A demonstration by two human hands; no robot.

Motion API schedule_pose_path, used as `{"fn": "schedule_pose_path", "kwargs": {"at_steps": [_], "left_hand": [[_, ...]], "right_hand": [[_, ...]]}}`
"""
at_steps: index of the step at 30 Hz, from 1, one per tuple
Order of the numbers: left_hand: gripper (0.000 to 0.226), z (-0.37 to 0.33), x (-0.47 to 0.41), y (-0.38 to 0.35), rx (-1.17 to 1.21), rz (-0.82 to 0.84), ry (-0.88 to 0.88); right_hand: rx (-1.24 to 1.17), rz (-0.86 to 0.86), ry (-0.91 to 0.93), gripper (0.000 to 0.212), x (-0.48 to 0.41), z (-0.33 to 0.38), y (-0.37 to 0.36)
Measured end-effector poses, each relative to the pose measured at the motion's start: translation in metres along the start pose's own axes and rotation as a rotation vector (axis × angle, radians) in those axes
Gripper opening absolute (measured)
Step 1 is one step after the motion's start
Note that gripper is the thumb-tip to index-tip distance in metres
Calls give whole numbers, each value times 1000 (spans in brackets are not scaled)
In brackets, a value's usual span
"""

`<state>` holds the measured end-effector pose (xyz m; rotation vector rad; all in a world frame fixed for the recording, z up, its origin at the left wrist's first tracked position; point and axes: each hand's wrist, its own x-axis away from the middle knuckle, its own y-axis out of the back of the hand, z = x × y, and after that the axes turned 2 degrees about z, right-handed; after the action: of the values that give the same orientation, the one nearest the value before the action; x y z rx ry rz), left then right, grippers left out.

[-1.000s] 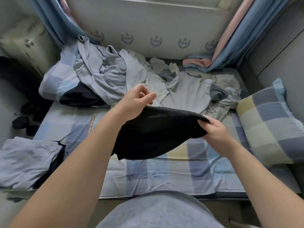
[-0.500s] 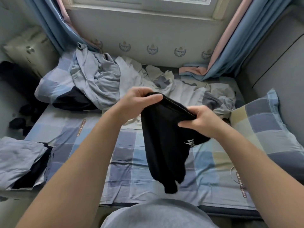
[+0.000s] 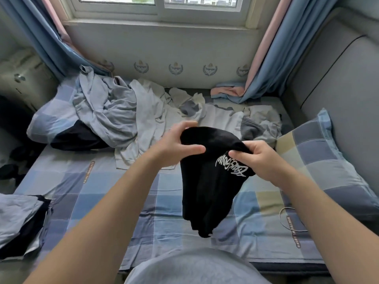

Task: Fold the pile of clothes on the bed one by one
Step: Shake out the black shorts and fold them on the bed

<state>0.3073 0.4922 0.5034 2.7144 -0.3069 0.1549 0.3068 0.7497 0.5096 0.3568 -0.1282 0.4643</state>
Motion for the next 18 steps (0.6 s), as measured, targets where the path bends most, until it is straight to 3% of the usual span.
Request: {"fn": "schedule_pose_path", "kwargs": {"at_steps": [2,4,9,13,18], "left_hand": [[63,-6,0,-21,-31,238,-22],[48,-4,-4,-42,9,374,-22],[7,14,-11,-49,-45,144,-68],[31,14,-9,-31,-168,75,-50],[30,-1,-9,-20,56,-21,23]], "right_hand": [[-59,3,44,13,2,17,-5],[-112,-40,90,13,2,31,-4],[-121,-154,110,9,-5,38,22],[-66,-294,78,11,-14,18,40],[-43,-551,-18,18,-32,-24,36]]}}
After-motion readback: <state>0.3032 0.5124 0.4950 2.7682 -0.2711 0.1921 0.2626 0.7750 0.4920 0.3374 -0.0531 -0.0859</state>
